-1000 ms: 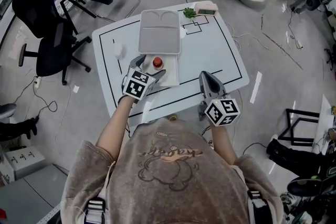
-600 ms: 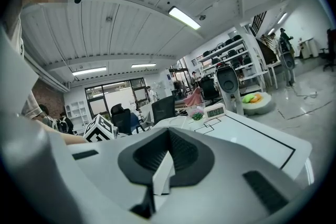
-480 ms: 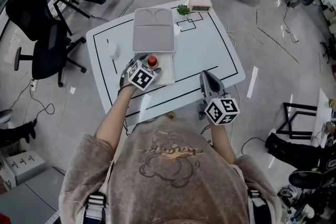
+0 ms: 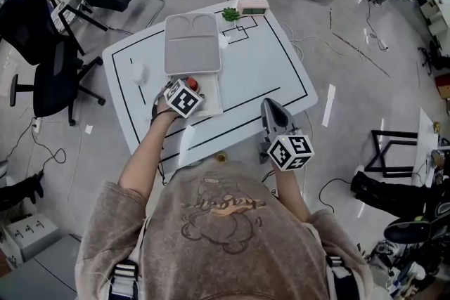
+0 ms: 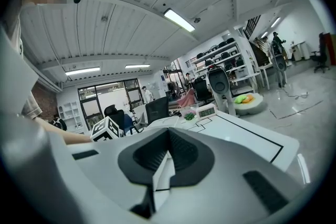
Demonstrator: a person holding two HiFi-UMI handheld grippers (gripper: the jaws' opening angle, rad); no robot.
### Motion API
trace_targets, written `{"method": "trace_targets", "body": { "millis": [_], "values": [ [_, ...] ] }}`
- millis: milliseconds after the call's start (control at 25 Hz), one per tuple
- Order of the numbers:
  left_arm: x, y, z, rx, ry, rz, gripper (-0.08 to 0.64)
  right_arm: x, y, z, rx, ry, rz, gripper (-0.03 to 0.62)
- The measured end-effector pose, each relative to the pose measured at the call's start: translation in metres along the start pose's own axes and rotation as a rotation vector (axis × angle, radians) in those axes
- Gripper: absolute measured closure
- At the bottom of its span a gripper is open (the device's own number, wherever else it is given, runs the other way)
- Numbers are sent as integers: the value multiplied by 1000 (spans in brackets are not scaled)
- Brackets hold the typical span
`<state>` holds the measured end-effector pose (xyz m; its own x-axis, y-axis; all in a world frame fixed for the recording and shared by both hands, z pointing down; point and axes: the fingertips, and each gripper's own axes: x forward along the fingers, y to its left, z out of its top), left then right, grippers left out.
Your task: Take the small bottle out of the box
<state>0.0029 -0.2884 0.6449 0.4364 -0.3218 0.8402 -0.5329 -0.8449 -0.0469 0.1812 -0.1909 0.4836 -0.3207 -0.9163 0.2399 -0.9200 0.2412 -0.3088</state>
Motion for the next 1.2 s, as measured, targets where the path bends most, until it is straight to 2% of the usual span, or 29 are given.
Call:
{"method": "trace_targets", "body": {
  "millis": [240, 640, 880, 1200],
  "values": [
    [1, 8, -4, 12, 23, 53, 331, -6, -3, -1, 6, -8, -24, 595],
    [-2, 8, -1, 13, 13, 58, 334, -17, -11, -1, 15, -18, -61, 595],
    [-18, 8, 10, -6, -50, 66, 336, -20, -12, -5, 17, -12, -61, 595],
    [-57, 6, 35, -38, -175, 89, 336, -17, -9, -6, 16, -5, -41, 595]
  ]
}}
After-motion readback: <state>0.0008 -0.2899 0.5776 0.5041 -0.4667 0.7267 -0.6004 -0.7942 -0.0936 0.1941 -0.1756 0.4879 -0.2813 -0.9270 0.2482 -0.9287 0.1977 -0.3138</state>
